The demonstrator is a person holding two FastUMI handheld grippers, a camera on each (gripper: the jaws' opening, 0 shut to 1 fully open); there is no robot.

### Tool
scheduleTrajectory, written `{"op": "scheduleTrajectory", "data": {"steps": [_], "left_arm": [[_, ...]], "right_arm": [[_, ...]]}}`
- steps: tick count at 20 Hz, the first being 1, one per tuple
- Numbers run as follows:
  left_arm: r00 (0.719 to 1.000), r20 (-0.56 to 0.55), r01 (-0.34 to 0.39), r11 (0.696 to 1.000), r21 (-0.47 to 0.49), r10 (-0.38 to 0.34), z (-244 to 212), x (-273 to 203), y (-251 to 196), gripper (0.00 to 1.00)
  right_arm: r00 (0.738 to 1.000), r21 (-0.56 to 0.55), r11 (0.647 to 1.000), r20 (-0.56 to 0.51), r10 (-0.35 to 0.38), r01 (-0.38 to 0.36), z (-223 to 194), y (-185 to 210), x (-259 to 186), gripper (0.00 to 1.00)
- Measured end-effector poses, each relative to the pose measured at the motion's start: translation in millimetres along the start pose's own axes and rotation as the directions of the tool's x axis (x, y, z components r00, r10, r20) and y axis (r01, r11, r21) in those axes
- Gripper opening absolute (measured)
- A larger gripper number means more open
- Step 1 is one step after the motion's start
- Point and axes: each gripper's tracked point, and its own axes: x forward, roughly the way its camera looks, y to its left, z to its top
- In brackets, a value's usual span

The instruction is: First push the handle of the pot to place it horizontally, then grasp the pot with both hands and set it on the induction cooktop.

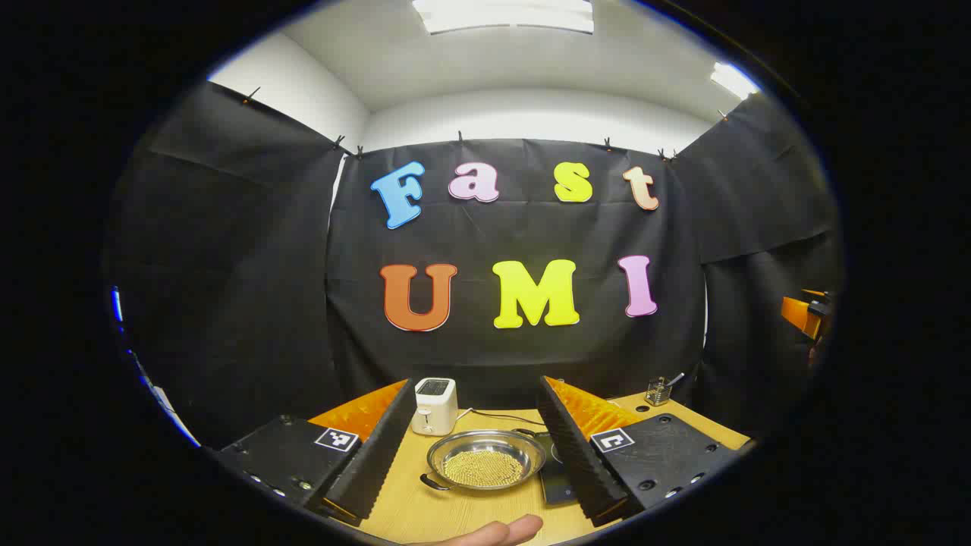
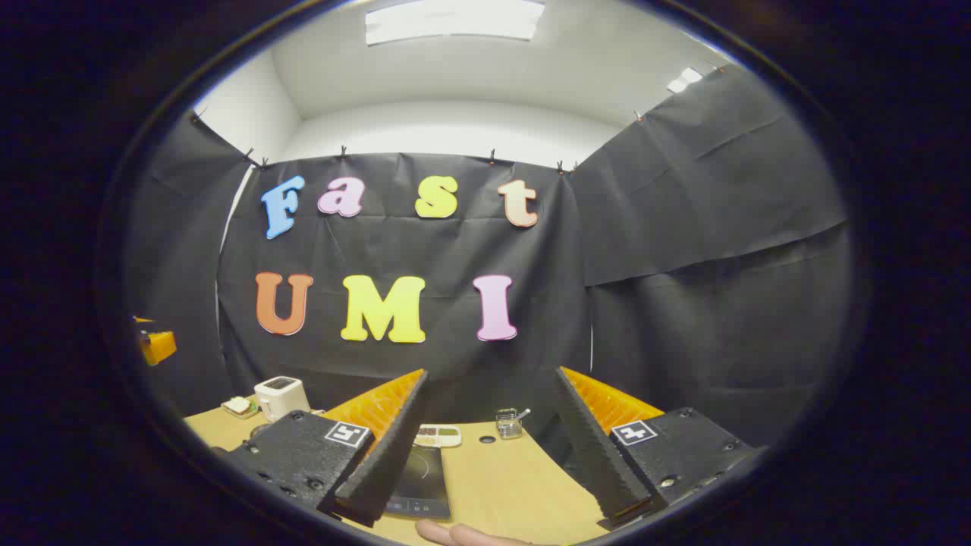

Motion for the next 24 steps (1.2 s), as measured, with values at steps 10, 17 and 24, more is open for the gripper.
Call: {"op": "scheduleTrajectory", "data": {"steps": [10, 17, 24], "left_arm": [[0.999, -0.036, -0.008, 1.000, 0.020, 0.009, -14.7, 6.4, -1.9, 0.95], [0.992, -0.111, 0.064, 0.998, 0.001, -0.064, -44.8, 12.4, -15.9, 0.95], [0.981, -0.176, 0.076, 0.997, -0.009, -0.076, -80.9, 32.3, -1.4, 0.83]], "right_arm": [[1.000, -0.003, 1.000, 0.002, 0.013, -0.013, -1.5, 0.0, 2.9, 0.96], [0.999, -0.024, 0.999, 0.001, 0.039, -0.039, -8.0, 10.5, 3.4, 0.96], [0.998, -0.013, 0.998, -0.006, 0.056, -0.056, -15.8, 15.2, 10.5, 0.96]]}}
